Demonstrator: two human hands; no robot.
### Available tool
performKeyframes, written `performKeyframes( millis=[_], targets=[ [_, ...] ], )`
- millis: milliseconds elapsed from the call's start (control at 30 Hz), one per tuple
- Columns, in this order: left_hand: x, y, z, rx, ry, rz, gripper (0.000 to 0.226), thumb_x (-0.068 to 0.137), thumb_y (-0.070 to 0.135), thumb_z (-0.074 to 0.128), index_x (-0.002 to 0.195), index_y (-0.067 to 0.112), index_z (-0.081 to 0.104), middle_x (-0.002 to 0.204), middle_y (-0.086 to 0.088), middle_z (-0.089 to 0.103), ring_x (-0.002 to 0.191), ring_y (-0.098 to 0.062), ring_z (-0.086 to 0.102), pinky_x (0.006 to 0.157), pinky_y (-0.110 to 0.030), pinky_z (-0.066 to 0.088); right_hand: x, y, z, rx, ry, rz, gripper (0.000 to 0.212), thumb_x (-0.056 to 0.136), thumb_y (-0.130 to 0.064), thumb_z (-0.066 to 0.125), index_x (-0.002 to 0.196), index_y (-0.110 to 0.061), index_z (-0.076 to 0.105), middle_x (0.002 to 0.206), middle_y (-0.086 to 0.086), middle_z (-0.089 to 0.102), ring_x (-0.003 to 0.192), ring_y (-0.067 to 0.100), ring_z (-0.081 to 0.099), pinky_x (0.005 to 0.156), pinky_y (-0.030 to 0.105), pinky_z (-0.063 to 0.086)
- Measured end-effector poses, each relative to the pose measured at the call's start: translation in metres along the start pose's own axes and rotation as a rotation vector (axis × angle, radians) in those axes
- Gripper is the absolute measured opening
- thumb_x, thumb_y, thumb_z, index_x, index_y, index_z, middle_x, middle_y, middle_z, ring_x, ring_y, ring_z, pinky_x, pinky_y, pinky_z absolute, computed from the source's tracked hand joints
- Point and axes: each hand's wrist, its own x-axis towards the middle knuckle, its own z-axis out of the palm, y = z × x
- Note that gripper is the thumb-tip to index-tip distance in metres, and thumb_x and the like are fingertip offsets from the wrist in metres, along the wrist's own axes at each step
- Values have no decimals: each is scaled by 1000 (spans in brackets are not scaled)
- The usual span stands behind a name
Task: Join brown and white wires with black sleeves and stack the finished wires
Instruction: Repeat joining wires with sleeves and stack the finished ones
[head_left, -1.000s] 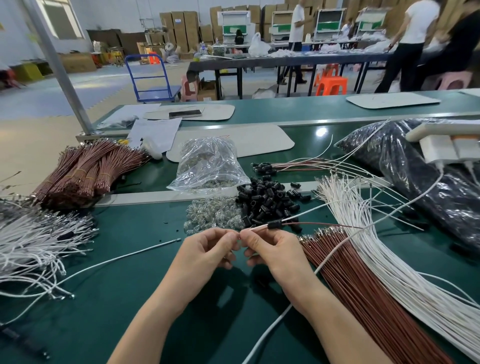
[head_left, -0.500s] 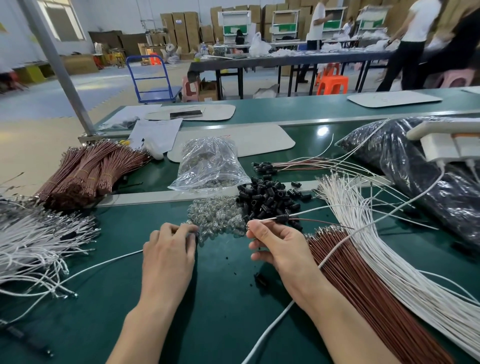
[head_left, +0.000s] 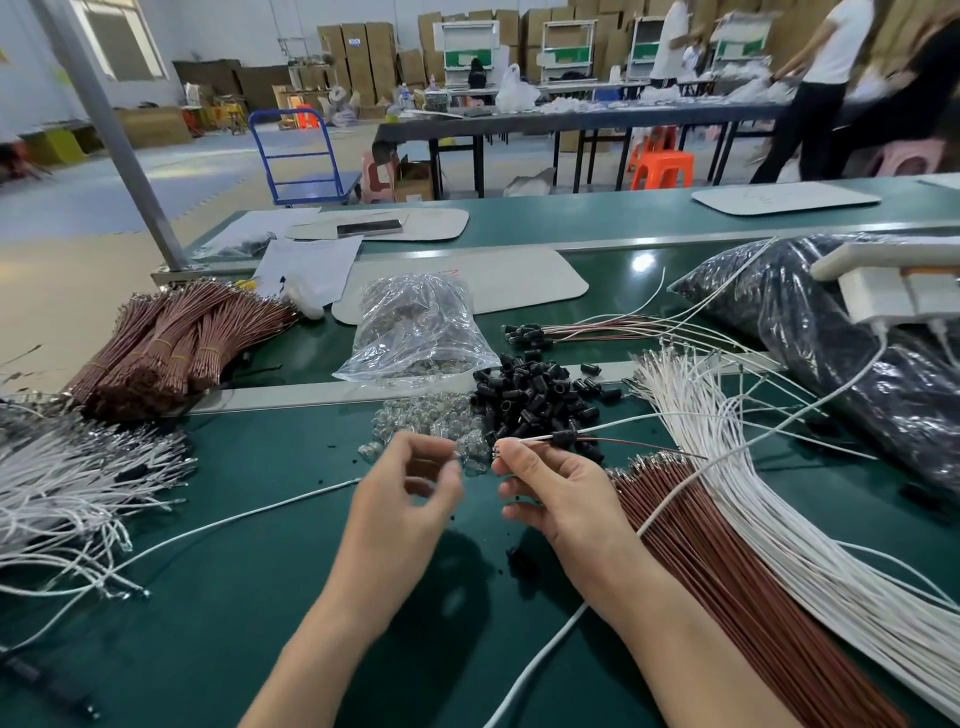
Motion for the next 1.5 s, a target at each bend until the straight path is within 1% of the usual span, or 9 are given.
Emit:
performKeyframes(
  millis=[100, 233, 500, 867, 1067, 1200, 1300, 1400, 1500],
  targets=[
    [-7, 9, 13, -157, -47, -35, 12, 94, 11, 67, 94, 22, 66, 78, 15, 69, 70, -2, 60, 67, -12, 47, 0, 0, -1, 4, -6, -1, 19, 74, -35, 78, 80, -17, 81, 83, 4, 73, 64, 8, 65, 55, 20, 53],
    [-7, 10, 12, -273, -29, -63, 12, 95, 8, 65, 97, 20, 68, 75, 9, 69, 72, -6, 64, 71, -16, 51, 1, 1, -2, 3, -25, -11, 20, 73, -36, 78, 81, -18, 81, 84, 4, 73, 65, 9, 65, 56, 20, 53],
    [-8, 11, 15, -362, -77, -68, 6, 97, 6, 62, 98, 9, 67, 87, -2, 76, 78, -16, 74, 71, -17, 55, 0, 1, -2, -5, -45, -6, 24, 72, -38, 79, 82, -17, 81, 85, 7, 75, 66, 9, 66, 57, 20, 53],
    [-6, 5, 12, -328, -99, -43, 6, 97, 9, 64, 98, 14, 68, 89, -1, 77, 82, -16, 75, 75, -18, 56, 0, 1, -3, -24, -63, -7, 32, 70, -42, 82, 86, -14, 80, 87, 8, 75, 69, 11, 67, 58, 21, 54],
    [-6, 2, 11, -312, -115, -21, 7, 97, 11, 66, 97, 18, 69, 90, 0, 78, 85, -17, 75, 77, -20, 56, 1, 2, -4, -9, -63, -3, 28, 71, -41, 82, 85, -16, 81, 85, 7, 75, 70, 10, 67, 59, 20, 54],
    [-5, -1, 11, -280, -127, 10, 6, 96, 20, 66, 101, 20, 70, 92, 1, 78, 87, -16, 75, 80, -24, 58, 1, 2, -4, 4, -64, -8, 28, 71, -40, 81, 84, -16, 81, 84, 6, 76, 71, 8, 68, 62, 18, 54],
    [-6, -1, 12, -300, -120, 18, 16, 93, 27, 63, 103, 17, 69, 92, -1, 78, 87, -18, 75, 82, -27, 59, 1, 3, -4, 21, -72, -17, 28, 70, -40, 81, 85, -16, 82, 86, 7, 77, 73, 7, 69, 65, 17, 54],
    [-7, -2, 15, -317, -94, 11, 8, 97, 16, 62, 102, 14, 68, 90, -2, 78, 85, -18, 75, 80, -27, 59, 1, 4, -3, 32, -79, -13, 28, 69, -40, 81, 84, -17, 82, 87, 7, 77, 73, 6, 69, 65, 16, 54],
    [-8, -4, 19, -303, -63, 20, 11, 99, 6, 60, 100, 15, 67, 88, -1, 77, 83, -17, 75, 77, -23, 58, 1, 4, -3, 42, -75, -8, 30, 67, -41, 82, 83, -15, 82, 87, 9, 77, 73, 7, 69, 65, 16, 54]
  ],
)
